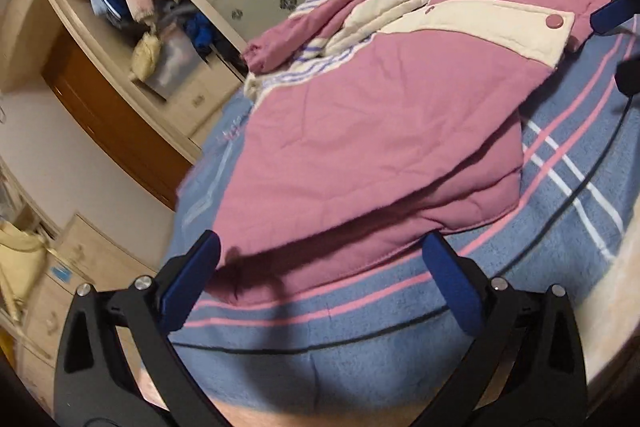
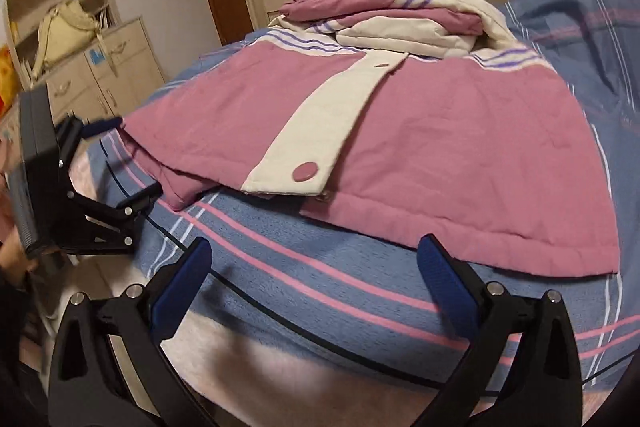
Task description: Fold large clothes
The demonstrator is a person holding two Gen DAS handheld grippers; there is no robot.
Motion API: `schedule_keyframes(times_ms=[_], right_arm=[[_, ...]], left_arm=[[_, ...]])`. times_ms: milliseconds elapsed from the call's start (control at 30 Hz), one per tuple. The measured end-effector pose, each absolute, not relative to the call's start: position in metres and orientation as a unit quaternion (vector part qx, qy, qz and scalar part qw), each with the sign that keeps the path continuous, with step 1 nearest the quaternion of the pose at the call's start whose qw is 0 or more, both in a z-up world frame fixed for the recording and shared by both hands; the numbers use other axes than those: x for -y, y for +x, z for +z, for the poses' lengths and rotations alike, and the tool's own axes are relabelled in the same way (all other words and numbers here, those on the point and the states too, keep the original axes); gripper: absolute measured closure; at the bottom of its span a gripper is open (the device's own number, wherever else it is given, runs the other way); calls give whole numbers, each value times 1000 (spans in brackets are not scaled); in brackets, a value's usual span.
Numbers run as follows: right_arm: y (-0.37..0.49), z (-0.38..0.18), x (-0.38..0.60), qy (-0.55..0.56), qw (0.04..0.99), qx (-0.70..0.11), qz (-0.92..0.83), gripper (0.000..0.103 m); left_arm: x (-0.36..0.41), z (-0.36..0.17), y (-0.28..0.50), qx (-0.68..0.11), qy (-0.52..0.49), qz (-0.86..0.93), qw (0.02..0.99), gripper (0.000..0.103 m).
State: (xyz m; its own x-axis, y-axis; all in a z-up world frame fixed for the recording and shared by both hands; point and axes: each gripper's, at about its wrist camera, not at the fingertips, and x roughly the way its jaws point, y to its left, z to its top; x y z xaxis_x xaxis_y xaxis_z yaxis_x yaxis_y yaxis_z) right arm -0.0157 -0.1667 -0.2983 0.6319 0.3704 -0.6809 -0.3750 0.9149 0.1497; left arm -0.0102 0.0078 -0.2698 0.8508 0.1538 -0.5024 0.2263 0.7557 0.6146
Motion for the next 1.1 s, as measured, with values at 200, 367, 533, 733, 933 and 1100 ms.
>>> schedule_keyframes(times_ms=[200,367,533,733,933,1100], right_arm=[[-17,-301,192,59,894,-391,212,1],[-21,-305,211,93,891,-392,208,1],[-25,-303,209,90,893,-393,199,1],[-27,-306,215,109,891,-391,202,1],[-31,-306,223,121,886,-394,211,1],[-33,-306,228,128,882,-399,216,1]], left_arm=[[3,-261,-17,-275,389,-58,878,2],[11,-269,-19,-269,406,-87,869,2],[29,-266,-1,-245,387,-79,885,2],[49,-245,0,-200,326,-93,919,8],[64,-226,-12,-169,297,-125,931,9],[32,-217,-41,-224,274,-150,923,8]])
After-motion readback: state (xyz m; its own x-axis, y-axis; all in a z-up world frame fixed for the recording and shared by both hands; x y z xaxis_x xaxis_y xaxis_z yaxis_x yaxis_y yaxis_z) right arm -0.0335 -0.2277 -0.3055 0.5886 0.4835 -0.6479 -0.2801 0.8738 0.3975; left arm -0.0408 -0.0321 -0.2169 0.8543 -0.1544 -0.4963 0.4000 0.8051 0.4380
